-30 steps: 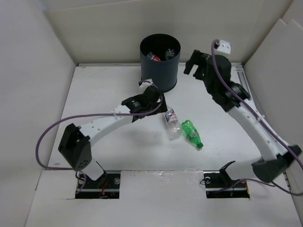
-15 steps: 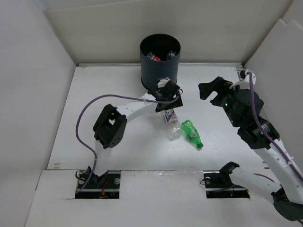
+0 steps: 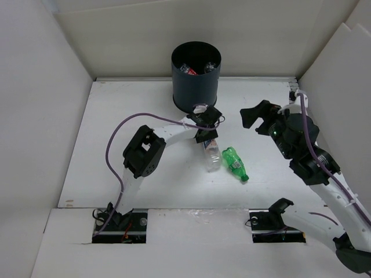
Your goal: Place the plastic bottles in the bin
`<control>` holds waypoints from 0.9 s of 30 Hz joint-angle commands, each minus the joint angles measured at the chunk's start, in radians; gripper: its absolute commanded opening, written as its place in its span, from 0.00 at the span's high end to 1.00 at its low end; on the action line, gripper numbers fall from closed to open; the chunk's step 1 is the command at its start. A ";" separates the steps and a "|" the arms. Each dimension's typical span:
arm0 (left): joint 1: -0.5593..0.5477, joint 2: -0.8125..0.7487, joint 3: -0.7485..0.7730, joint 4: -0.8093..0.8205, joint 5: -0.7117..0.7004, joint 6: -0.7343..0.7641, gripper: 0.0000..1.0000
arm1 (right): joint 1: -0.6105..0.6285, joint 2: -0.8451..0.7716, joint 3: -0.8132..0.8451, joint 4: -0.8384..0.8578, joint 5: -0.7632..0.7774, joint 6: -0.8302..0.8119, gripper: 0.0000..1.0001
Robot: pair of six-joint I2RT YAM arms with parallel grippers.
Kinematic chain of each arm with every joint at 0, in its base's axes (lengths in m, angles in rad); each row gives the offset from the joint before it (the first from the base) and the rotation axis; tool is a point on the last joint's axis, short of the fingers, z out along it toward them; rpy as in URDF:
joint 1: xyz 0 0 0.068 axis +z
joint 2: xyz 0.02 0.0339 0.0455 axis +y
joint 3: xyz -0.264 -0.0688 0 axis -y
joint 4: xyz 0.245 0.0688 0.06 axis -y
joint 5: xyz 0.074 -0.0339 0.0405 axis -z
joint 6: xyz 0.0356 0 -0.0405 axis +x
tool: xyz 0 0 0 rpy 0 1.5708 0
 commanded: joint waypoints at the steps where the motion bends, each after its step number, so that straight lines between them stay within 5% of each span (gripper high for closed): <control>1: -0.002 -0.050 -0.048 -0.056 -0.066 -0.027 0.83 | 0.010 -0.008 -0.014 0.048 -0.054 0.005 0.00; 4: 0.009 -0.155 -0.094 -0.086 -0.154 -0.058 0.98 | 0.010 -0.008 -0.058 0.097 -0.136 -0.015 0.00; 10: 0.000 -0.493 -0.227 0.021 -0.237 0.028 1.00 | 0.019 -0.019 -0.204 0.308 -0.322 -0.070 0.00; 16: 0.000 -0.651 -0.238 0.076 -0.155 0.146 0.96 | 0.050 0.037 -0.255 0.499 -0.633 -0.090 0.00; 27: 0.000 -0.879 -0.266 0.246 0.108 0.169 0.96 | 0.093 0.203 -0.276 0.633 -0.686 -0.007 0.00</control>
